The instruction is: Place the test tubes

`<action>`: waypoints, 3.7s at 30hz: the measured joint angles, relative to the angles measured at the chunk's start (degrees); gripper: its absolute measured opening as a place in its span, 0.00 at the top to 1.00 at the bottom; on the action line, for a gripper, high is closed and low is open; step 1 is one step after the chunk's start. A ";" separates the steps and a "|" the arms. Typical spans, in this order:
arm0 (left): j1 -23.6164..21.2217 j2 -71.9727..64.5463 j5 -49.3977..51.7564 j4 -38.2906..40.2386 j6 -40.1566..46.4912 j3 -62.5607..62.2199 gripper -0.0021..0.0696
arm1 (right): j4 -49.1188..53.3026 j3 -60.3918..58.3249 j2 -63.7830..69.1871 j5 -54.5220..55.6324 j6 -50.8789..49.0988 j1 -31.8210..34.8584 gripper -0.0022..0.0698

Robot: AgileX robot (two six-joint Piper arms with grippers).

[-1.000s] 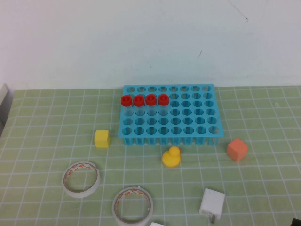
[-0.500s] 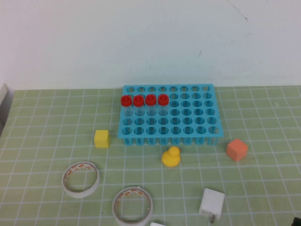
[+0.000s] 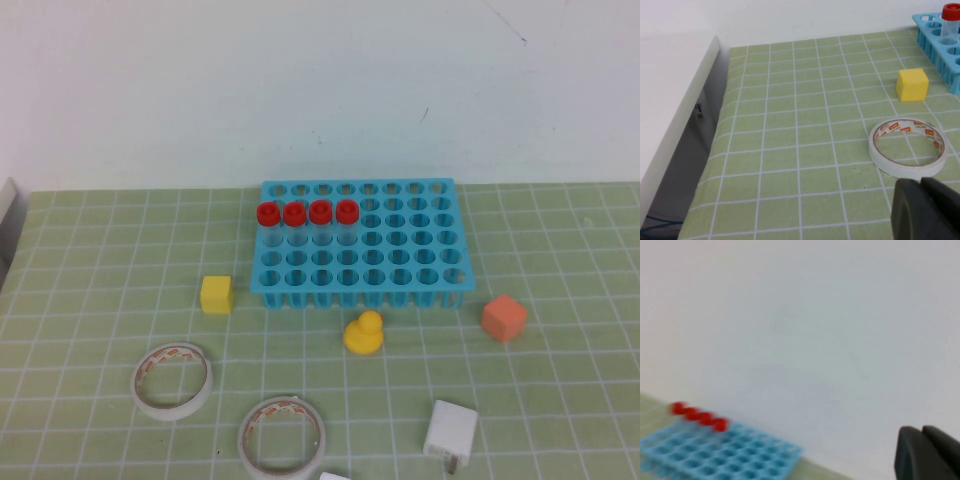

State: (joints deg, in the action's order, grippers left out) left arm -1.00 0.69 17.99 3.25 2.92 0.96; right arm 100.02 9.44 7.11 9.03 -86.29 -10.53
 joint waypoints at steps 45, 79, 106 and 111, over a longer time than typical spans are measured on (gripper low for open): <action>0.00 0.09 0.00 0.00 0.00 0.00 0.97 | -98.63 0.00 -7.87 -37.20 104.97 12.86 0.97; 0.00 0.09 0.00 0.00 0.00 0.00 0.97 | -101.86 -9.73 -7.87 -30.21 101.65 12.91 0.97; 0.00 0.09 0.00 0.00 0.00 0.00 0.97 | -101.95 -10.33 -7.87 -29.26 91.73 12.91 0.97; 0.00 0.09 0.00 0.00 0.00 0.00 0.97 | -100.95 -10.33 -7.87 -29.26 89.18 12.91 0.97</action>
State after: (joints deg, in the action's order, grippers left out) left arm -1.00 0.78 17.99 3.25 2.92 0.96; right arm -0.93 -0.89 -0.76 -20.23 2.89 2.38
